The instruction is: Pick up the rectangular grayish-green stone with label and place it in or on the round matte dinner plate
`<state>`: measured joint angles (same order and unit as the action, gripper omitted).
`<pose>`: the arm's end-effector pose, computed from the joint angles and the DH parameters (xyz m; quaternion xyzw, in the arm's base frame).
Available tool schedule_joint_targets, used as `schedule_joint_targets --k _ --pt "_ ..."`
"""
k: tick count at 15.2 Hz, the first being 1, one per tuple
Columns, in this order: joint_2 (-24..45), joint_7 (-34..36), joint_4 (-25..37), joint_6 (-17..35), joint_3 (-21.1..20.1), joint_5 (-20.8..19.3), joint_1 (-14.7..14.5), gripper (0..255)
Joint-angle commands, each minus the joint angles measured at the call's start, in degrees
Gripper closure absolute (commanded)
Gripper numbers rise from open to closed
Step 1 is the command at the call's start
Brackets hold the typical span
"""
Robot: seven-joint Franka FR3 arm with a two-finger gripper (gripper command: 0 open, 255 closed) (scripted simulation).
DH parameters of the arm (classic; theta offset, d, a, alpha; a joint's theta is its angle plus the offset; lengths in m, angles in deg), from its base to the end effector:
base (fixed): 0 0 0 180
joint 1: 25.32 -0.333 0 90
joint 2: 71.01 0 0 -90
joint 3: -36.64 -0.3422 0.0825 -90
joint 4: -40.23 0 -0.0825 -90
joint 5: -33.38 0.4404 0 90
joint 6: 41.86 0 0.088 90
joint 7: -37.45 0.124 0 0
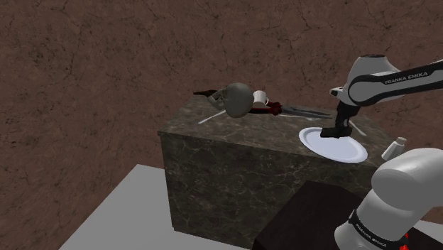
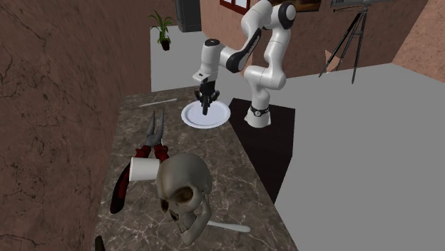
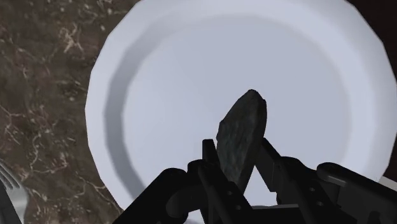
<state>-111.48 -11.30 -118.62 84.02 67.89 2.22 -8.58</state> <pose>0.2580 -0.2796 0.3652 0.9756 0.2066 -0.0017 0.0749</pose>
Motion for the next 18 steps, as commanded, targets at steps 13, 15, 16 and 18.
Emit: schedule_joint_targets --k 13,15,16,18 --pt "4.6 1.1 -3.1 7.6 2.4 -2.3 0.3 255" --pt "4.6 1.1 -3.1 7.6 2.4 -2.3 0.3 0" --pt "4.6 1.1 -3.1 7.6 2.4 -2.3 0.3 0" --pt "4.6 1.1 -3.1 7.6 2.4 -2.3 0.3 0"
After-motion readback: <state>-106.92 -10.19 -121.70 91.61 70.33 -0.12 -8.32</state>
